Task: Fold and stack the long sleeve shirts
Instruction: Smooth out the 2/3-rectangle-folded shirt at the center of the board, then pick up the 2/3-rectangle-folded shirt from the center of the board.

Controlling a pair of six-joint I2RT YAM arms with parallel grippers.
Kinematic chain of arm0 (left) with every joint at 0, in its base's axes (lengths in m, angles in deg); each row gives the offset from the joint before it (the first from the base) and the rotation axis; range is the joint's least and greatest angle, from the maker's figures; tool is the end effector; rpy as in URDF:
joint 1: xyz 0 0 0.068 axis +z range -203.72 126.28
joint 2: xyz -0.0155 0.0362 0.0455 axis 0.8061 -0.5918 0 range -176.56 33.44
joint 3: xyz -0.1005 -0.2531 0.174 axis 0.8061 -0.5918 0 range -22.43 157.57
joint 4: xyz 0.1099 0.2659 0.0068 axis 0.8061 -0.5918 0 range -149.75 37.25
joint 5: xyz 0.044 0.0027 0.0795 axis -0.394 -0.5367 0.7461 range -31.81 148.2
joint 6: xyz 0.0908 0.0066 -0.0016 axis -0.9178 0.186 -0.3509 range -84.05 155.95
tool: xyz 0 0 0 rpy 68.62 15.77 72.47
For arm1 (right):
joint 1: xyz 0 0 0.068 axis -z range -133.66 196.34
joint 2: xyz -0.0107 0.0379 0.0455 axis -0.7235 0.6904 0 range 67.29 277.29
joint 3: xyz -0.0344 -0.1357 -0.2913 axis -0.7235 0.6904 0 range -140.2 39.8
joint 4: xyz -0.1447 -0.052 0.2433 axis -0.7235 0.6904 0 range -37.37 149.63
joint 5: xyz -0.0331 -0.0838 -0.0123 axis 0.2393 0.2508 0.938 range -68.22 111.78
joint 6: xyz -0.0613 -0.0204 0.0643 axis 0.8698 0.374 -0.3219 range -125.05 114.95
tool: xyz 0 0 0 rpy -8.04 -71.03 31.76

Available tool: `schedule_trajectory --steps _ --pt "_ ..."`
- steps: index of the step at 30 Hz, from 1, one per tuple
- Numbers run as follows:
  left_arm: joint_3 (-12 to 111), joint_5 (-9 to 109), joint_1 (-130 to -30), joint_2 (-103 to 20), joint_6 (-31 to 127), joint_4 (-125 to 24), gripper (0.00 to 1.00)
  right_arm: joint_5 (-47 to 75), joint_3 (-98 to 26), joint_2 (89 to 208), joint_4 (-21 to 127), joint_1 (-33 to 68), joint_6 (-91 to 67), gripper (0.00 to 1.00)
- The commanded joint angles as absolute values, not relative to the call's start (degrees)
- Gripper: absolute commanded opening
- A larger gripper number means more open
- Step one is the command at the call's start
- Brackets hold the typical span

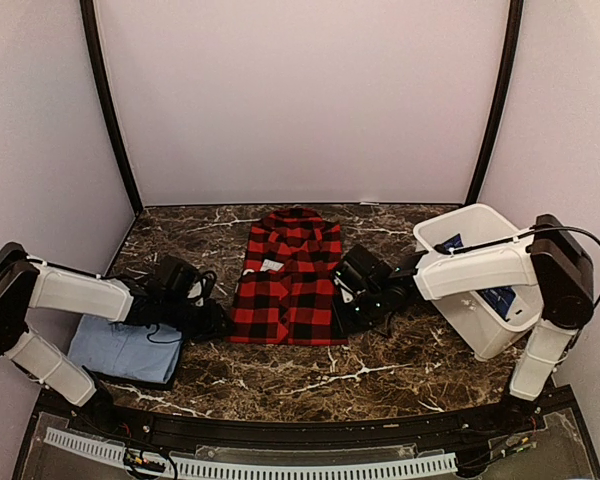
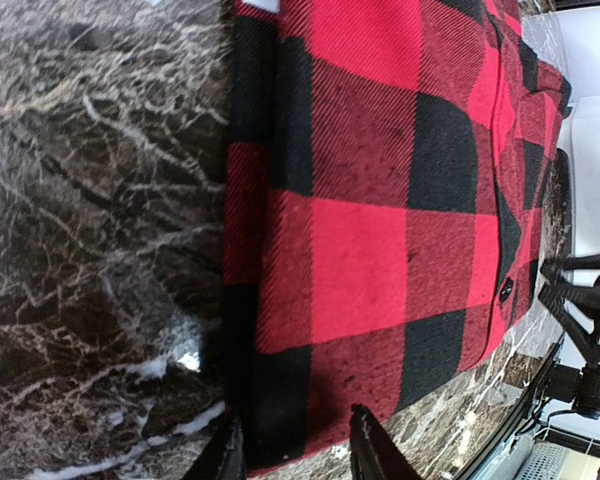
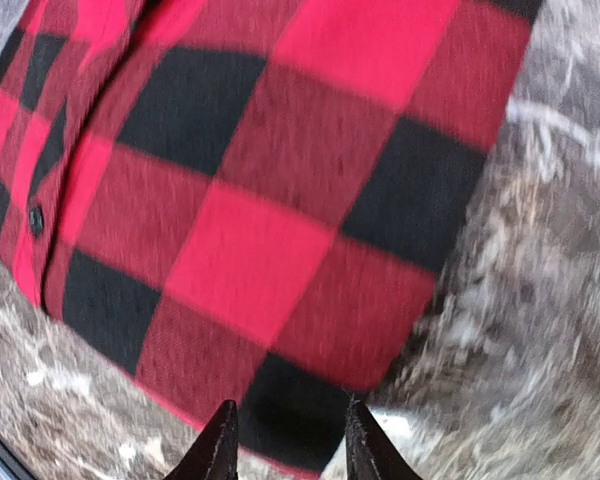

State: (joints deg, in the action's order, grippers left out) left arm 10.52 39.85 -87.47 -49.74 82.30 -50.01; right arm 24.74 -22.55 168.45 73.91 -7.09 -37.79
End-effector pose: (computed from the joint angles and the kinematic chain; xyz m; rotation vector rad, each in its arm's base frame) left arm 0.2398 -0.1911 0.1441 -0.1229 2.6043 -0.9731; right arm 0.2471 0.3259 0.1641 -0.4653 2.6515 0.4404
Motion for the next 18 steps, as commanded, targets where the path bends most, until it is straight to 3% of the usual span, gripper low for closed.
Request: schedule_trajectory --steps 1,18 --pt "8.58 41.13 -88.29 -49.55 82.78 -50.25 0.33 24.75 -16.83 164.44 71.34 -8.80 -42.77 0.34" --pt "5.33 40.89 -89.49 -47.52 83.88 -49.38 0.24 24.18 -13.16 163.59 68.84 -9.70 -47.34 0.32"
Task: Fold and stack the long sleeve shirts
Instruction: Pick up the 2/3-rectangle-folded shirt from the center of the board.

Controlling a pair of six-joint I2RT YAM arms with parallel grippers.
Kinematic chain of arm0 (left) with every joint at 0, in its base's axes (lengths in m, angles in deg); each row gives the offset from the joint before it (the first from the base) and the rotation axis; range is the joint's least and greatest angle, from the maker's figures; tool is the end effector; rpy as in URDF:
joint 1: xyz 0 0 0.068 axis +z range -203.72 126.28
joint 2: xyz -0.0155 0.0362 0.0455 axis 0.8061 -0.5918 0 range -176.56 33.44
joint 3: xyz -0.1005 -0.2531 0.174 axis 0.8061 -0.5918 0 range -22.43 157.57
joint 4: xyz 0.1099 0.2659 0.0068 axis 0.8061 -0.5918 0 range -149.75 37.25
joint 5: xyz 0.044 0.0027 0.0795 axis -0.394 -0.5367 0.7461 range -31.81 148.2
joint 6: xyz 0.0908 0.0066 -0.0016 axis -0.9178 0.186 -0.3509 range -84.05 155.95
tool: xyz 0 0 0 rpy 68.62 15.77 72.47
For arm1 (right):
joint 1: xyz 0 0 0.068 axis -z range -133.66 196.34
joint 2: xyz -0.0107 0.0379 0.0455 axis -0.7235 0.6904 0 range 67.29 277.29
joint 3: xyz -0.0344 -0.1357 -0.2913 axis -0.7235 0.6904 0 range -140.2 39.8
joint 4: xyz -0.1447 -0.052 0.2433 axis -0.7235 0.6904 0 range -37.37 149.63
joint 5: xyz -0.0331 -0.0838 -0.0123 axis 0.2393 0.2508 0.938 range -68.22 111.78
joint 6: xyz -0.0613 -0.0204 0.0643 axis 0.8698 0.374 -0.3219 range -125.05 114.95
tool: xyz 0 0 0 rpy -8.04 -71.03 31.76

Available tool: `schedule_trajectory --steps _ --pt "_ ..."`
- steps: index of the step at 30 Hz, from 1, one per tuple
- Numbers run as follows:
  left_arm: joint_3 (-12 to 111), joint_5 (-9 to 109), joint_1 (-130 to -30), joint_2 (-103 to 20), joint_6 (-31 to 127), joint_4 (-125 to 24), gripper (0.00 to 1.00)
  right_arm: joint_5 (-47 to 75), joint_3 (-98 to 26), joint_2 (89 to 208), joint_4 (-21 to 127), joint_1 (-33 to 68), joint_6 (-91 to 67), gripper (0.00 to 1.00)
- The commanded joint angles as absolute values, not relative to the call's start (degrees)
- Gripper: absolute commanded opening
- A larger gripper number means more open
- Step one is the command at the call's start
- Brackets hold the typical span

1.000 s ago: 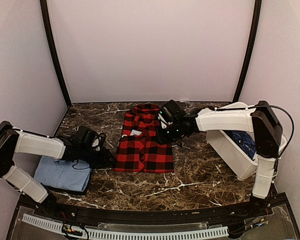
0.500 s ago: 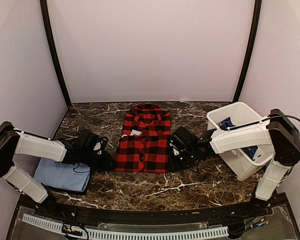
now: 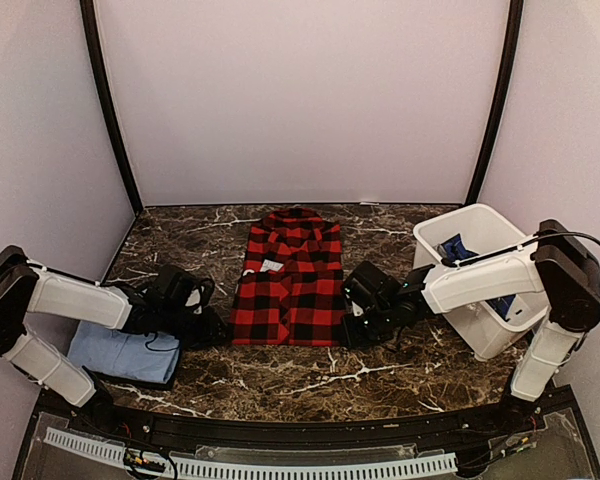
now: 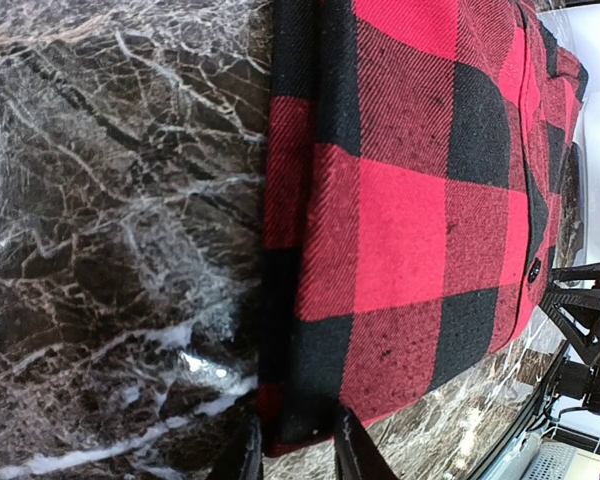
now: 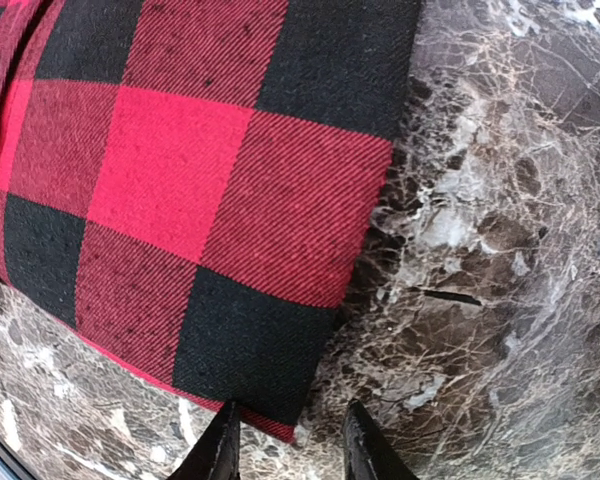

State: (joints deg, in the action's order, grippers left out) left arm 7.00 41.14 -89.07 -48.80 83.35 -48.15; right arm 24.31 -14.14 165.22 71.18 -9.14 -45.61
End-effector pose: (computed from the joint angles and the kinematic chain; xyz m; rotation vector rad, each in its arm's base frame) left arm 0.2239 -0.1881 0.1320 -0.1257 2.6218 -0.9563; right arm 0.2146 0.3055 0.1417 -0.3428 2.7310 0.4593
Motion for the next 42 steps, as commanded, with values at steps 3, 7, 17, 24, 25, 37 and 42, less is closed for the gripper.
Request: schedule_trajectory --steps 3,7,17,24,25,37,42 --pt "4.94 40.29 -89.49 -47.63 84.51 -48.35 0.24 23.96 -12.20 162.06 67.55 -9.72 -48.19 0.32" --pt "4.73 40.29 -89.49 -47.85 84.56 -48.08 0.24 23.99 -11.33 161.86 66.49 -9.58 -49.55 0.32" --pt "4.36 41.03 -89.49 -48.63 84.00 -48.02 0.22 22.06 -9.47 164.25 61.61 -9.60 -51.59 0.28" --pt "4.18 40.80 -89.49 -49.71 84.12 -47.20 0.22 22.04 -9.21 165.12 61.23 -9.61 -51.63 0.21" --pt "4.08 40.60 -89.49 -49.79 84.20 -47.03 0.21 22.04 -9.17 165.13 61.22 -9.60 -51.64 0.19" --pt "3.93 38.92 -89.75 -49.85 86.66 -45.22 0.00 23.10 -9.42 163.20 62.12 -9.64 -50.19 0.00" --pt "3.93 38.62 -90.02 -47.06 87.72 -46.90 0.00 22.93 -7.62 160.66 62.45 -9.94 -49.84 0.00"
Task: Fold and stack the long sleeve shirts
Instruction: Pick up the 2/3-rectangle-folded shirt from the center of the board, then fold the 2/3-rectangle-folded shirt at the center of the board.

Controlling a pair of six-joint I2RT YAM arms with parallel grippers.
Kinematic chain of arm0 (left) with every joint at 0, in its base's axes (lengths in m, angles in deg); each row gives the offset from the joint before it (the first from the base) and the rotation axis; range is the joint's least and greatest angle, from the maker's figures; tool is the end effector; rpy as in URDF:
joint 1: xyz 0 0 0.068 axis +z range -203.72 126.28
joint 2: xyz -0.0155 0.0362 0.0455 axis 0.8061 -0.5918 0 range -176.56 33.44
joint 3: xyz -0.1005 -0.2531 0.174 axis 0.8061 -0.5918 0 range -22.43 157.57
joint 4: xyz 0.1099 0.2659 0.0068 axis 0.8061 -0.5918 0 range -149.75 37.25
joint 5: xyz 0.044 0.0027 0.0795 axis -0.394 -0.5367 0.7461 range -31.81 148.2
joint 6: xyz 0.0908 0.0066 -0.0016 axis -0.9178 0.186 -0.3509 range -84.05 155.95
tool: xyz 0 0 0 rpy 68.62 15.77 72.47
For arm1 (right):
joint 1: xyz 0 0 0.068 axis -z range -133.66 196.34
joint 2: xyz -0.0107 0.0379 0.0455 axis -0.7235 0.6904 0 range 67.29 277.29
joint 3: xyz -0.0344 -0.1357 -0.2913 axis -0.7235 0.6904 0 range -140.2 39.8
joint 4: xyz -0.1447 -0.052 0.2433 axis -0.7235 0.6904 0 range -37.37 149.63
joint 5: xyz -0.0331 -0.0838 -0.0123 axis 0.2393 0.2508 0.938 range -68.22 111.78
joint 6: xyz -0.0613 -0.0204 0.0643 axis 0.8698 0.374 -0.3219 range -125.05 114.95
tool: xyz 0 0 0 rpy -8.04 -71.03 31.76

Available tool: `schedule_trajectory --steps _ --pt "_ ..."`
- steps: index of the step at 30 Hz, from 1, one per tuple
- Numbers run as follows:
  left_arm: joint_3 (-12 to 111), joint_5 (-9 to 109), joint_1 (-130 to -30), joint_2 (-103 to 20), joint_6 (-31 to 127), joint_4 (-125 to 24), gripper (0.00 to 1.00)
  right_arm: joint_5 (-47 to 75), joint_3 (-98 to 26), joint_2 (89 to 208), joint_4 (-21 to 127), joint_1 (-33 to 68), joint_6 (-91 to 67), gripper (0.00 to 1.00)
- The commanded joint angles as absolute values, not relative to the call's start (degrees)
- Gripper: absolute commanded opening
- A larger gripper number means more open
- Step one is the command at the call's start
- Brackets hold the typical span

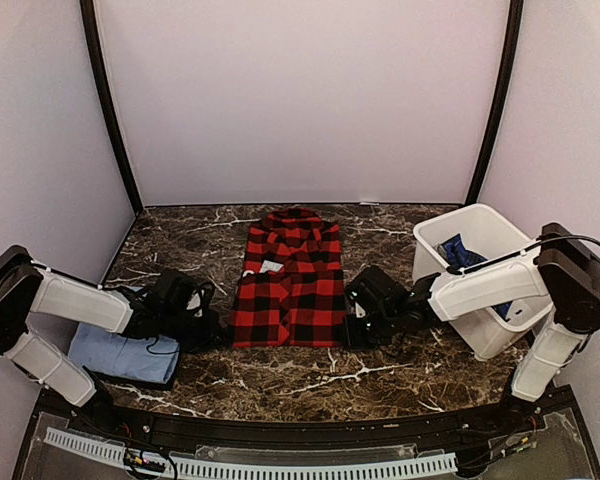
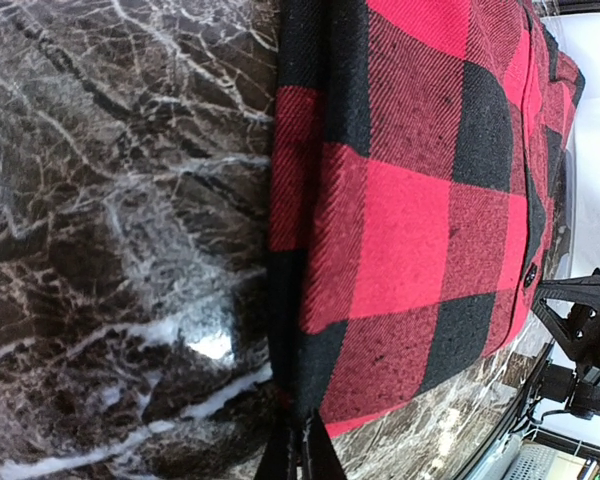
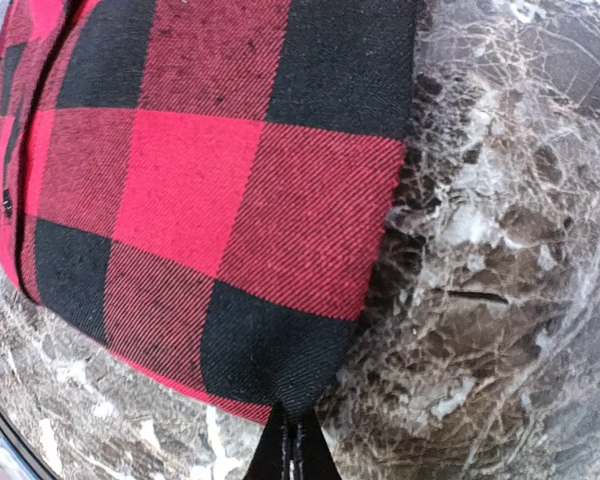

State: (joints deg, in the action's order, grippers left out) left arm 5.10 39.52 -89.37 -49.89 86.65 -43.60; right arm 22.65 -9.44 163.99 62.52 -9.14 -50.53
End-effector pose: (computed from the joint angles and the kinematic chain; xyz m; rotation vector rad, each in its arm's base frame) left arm 0.2206 -0.1903 0.1252 -0.1729 2.6158 -1.0253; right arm 0.2105 0.3038 0.1354 -0.2300 2.6954 0.5981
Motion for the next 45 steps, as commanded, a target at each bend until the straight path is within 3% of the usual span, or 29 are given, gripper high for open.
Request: schedule_trajectory --steps 1,15,20,25,32,36,38,41,45 --pt "3.80 38.74 -90.11 -45.94 87.76 -47.95 0.00 23.00 -6.91 159.83 62.56 -10.18 -49.92 0.00" --pt "-0.19 48.15 -104.22 -23.30 95.95 -66.92 0.00 29.49 0.04 143.73 70.80 -22.44 -58.19 0.00" --pt "2.73 50.40 -105.57 -17.41 95.38 -72.10 0.00 30.50 -2.50 140.51 73.56 -23.97 -57.89 0.00" --pt "11.73 53.55 -104.81 -19.92 89.42 -74.44 0.00 34.53 -11.20 141.38 79.35 -22.47 -54.48 0.00" --pt "28.54 39.77 -86.69 -37.65 73.01 -68.96 0.00 29.69 -24.78 150.24 76.18 -6.38 -41.89 0.00" --pt "41.51 31.58 -77.36 -57.12 67.07 -60.48 0.00 26.08 -35.68 165.63 70.73 4.85 -36.59 0.00" --pt "53.66 29.96 -74.45 -68.37 66.66 -57.11 0.00 26.18 -43.43 175.49 70.32 8.97 -35.21 0.00" --pt "67.08 28.35 -72.68 -86.26 67.31 -54.90 0.00 24.51 -56.42 189.82 71.26 13.04 -33.98 0.00" --pt "83.81 28.87 -72.04 -101.31 68.76 -57.47 0.00 22.74 -72.63 205.73 76.27 15.95 -33.73 0.00"
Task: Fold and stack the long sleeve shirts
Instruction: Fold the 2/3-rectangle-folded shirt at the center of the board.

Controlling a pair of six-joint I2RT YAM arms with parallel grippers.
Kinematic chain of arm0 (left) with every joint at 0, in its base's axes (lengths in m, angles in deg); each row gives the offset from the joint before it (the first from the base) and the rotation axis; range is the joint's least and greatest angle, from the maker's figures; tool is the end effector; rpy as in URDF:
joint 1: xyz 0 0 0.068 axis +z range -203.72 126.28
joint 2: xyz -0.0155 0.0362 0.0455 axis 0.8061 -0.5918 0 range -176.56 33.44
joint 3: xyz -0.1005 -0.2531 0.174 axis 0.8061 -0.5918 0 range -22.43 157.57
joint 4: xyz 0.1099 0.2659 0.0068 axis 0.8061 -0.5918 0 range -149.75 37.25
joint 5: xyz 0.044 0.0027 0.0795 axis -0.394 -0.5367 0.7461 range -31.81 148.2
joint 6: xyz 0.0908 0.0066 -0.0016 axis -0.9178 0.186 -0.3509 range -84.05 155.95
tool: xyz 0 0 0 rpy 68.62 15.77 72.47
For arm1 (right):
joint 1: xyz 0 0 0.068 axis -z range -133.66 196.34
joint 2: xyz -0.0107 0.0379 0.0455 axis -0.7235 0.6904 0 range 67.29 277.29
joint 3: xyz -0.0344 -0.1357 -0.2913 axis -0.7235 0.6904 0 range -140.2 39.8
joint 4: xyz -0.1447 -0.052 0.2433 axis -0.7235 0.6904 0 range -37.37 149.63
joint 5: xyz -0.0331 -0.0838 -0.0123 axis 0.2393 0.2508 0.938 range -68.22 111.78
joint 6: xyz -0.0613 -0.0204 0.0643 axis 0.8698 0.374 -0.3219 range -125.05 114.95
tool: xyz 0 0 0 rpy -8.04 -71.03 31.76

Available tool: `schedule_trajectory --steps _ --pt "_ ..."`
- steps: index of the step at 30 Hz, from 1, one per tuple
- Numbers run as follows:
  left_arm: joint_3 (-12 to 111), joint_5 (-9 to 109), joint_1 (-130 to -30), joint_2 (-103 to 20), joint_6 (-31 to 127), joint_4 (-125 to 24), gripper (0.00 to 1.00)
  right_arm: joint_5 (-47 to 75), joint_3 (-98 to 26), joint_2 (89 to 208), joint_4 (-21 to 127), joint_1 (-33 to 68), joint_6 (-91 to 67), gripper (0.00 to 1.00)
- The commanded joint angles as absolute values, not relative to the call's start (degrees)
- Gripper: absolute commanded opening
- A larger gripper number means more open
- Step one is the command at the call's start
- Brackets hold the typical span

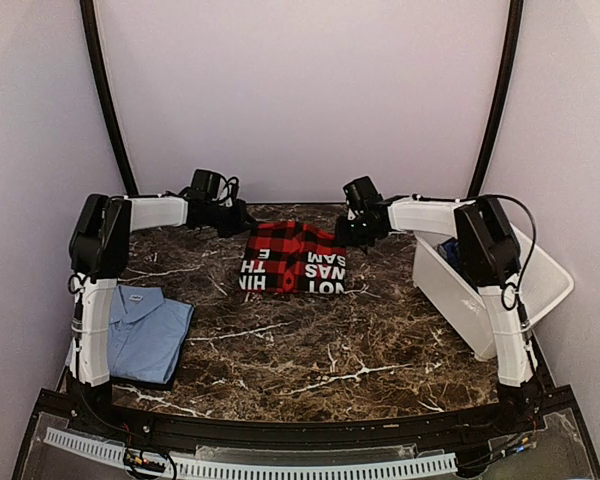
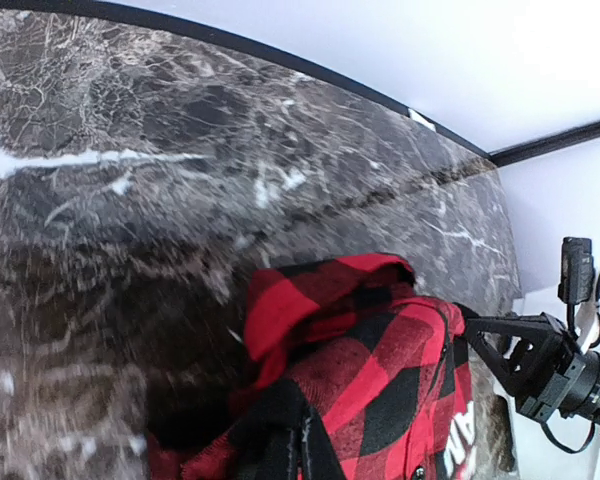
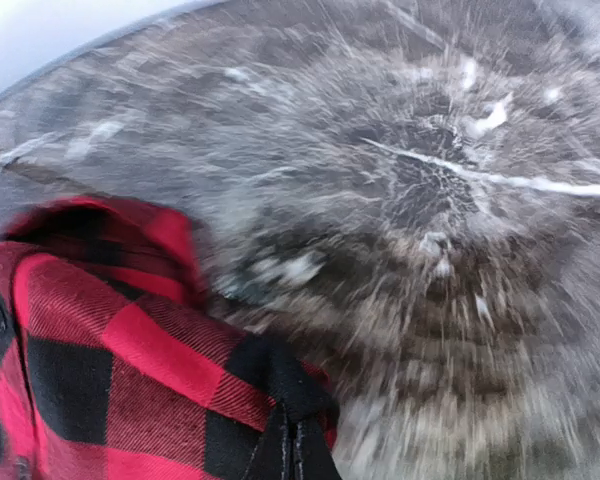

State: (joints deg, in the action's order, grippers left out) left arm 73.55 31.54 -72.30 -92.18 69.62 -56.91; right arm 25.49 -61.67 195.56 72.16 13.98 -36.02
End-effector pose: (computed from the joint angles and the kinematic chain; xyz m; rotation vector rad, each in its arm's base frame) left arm 0.5503 -0.2236 0.2057 -0.0131 2.2717 -1.0095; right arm 0.5043 0.3133 0.1793 0.0019 2.4242 0.4430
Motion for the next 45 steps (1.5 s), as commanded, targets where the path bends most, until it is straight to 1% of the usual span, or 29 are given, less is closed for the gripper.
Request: schedule_trajectory --steps 1,4,8,10,11,12,14,16,19,22,25,28,36,37,38,39,40,41,42,43,44,45 --pt "87.21 29.48 -71.94 -102.80 69.24 -58.19 0.00 22.13 -74.89 208.20 77.26 16.32 -33.93 0.00" --pt "88.63 30.40 -71.95 -106.55 70.53 -58.70 0.00 20.28 -77.41 211.37 79.25 16.35 -33.96 0.00" --pt "84.08 30.10 -72.42 -105.32 72.12 -57.58 0.00 18.76 -70.43 208.78 76.22 15.92 -34.15 0.00" --pt "77.90 30.53 -73.04 -101.86 72.69 -54.62 0.00 19.18 -65.37 205.87 75.11 15.09 -33.72 0.00" --pt "72.44 30.57 -73.22 -100.48 73.88 -51.94 0.00 19.55 -62.69 203.98 74.41 14.50 -33.48 0.00" --pt "69.56 30.48 -73.58 -97.20 74.69 -50.11 0.00 19.78 -59.65 202.13 73.64 13.81 -33.25 0.00" --pt "57.49 30.51 -74.30 -91.88 78.37 -45.44 0.00 19.88 -54.17 198.29 72.83 12.54 -33.16 0.00" --pt "49.79 30.97 -75.75 -86.20 79.53 -42.47 0.00 19.82 -48.28 193.96 71.70 11.23 -33.67 0.00" --pt "41.15 32.77 -77.81 -76.59 79.87 -41.44 0.00 21.10 -37.93 184.50 68.87 8.77 -35.26 0.00" --pt "32.18 32.86 -78.75 -70.76 81.23 -39.35 0.00 20.98 -29.15 176.47 65.77 7.41 -37.91 0.00" --pt "28.53 33.21 -78.84 -66.37 81.03 -39.70 0.00 21.34 -23.85 171.00 64.55 6.91 -39.83 0.00" --pt "26.22 33.67 -78.77 -64.24 80.76 -39.69 0.00 21.55 -21.26 168.17 63.89 6.79 -40.68 0.00" --pt "27.21 35.52 -78.48 -64.79 80.37 -40.98 0.00 25.33 -23.46 169.33 65.38 7.25 -40.30 0.00" --pt "27.55 36.09 -78.39 -64.76 80.35 -41.15 0.00 25.81 -24.05 169.38 65.71 7.32 -40.23 0.03" --pt "27.78 36.51 -78.31 -64.63 80.21 -41.83 0.03 26.29 -24.75 169.31 66.22 7.38 -40.03 0.10" --pt "28.29 37.44 -78.21 -64.55 80.09 -42.28 0.16 26.87 -25.43 169.15 66.78 7.40 -39.79 0.19" --pt "28.55 37.93 -78.14 -64.29 79.68 -43.37 0.26 27.29 -26.17 168.92 67.39 7.35 -39.53 0.27" --pt "29.03 38.82 -77.97 -64.07 79.16 -43.84 0.30 27.60 -26.78 168.59 67.97 7.35 -39.09 0.33" --pt "29.18 39.15 -77.84 -63.53 78.91 -44.66 0.38 27.94 -27.25 168.12 68.42 7.33 -38.70 0.39" --pt "29.41 40.01 -77.63 -63.21 78.59 -45.06 0.41 28.36 -27.71 167.56 69.04 7.25 -38.19 0.44" --pt "29.46 40.27 -77.54 -62.59 78.41 -45.69 0.48 28.64 -28.09 167.06 69.60 7.11 -37.69 0.46" --pt "29.43 40.88 -77.43 -62.21 78.16 -45.97 0.50 28.59 -28.28 166.52 69.89 6.89 -37.25 0.47"
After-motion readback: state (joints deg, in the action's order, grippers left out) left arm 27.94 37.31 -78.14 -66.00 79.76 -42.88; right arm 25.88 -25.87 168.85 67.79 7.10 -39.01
